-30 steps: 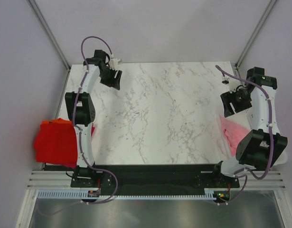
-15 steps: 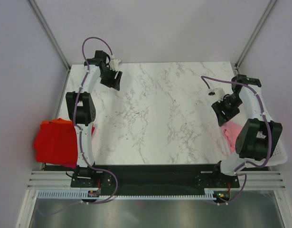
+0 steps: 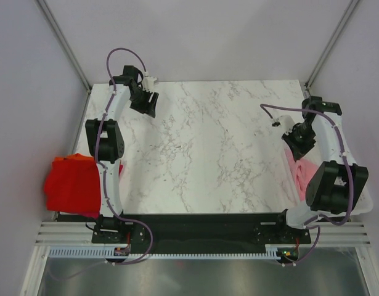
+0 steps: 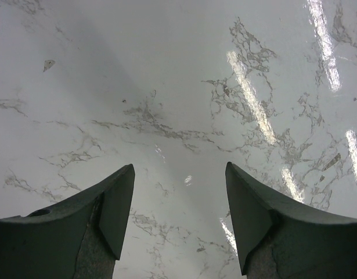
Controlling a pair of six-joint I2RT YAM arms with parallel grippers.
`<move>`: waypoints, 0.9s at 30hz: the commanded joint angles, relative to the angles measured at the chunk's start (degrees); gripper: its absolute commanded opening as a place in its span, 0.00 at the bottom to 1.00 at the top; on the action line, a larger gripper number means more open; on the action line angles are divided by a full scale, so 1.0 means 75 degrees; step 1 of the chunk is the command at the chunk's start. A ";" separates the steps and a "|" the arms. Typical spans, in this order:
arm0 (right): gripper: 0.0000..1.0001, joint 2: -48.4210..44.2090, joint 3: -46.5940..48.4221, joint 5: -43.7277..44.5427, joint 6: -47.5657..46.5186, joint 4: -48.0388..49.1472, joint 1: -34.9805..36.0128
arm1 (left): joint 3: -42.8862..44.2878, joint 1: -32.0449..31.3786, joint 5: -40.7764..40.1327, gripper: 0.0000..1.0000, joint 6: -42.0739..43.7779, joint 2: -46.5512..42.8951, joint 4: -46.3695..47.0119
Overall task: Fold and stack the t-shirts
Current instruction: Grab the tshirt from the pile, then move the tshirt to the center of the board
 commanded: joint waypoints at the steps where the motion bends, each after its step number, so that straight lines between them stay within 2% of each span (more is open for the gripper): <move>1: 0.00 -0.0611 0.1344 0.0257 -0.0446 -0.0386 0.0014 | 0.0164 0.0013 -0.0112 0.71 0.0324 -0.0012 0.0133; 5: 0.00 -0.1302 0.2049 0.0421 -0.0505 0.1766 0.0026 | 0.0211 0.0013 -0.0089 0.71 0.0289 0.0035 0.0215; 6: 0.00 -0.1454 0.1957 0.0445 -0.0470 0.2978 0.0026 | 0.0234 0.0013 -0.0077 0.71 0.0242 0.0035 0.0238; 8: 0.00 -0.1841 0.1769 0.0503 -0.0528 0.4215 0.0142 | 0.0258 0.0013 -0.0030 0.72 0.0148 0.0047 0.0274; 9: 0.00 -0.1924 0.1571 0.0596 -0.0610 0.5451 0.0212 | 0.0270 0.0013 -0.0041 0.72 0.0055 0.0024 0.0285; 12: 0.00 -0.1844 0.1661 0.0656 -0.0786 0.7144 0.0610 | 0.0200 0.0025 -0.0053 0.72 -0.0051 -0.0105 0.0286; 16: 0.00 -0.1211 0.2201 0.0621 -0.0740 0.8367 0.1337 | 0.0048 0.0025 -0.0077 0.72 -0.0075 -0.0293 0.0274; 20: 0.00 -0.0461 0.2798 0.0282 -0.0529 0.8686 0.2368 | -0.0152 0.0025 -0.0205 0.71 -0.0075 -0.0702 0.0274; 22: 0.00 -0.0249 0.2741 0.0094 -0.0668 0.8639 0.2870 | -0.0374 0.0025 -0.0275 0.71 -0.0063 -0.0936 0.0286; 27: 0.00 -0.0203 0.1769 -0.0316 -0.0658 0.8733 0.3365 | -0.0971 0.0025 -0.0638 0.71 -0.0028 -0.1802 0.0274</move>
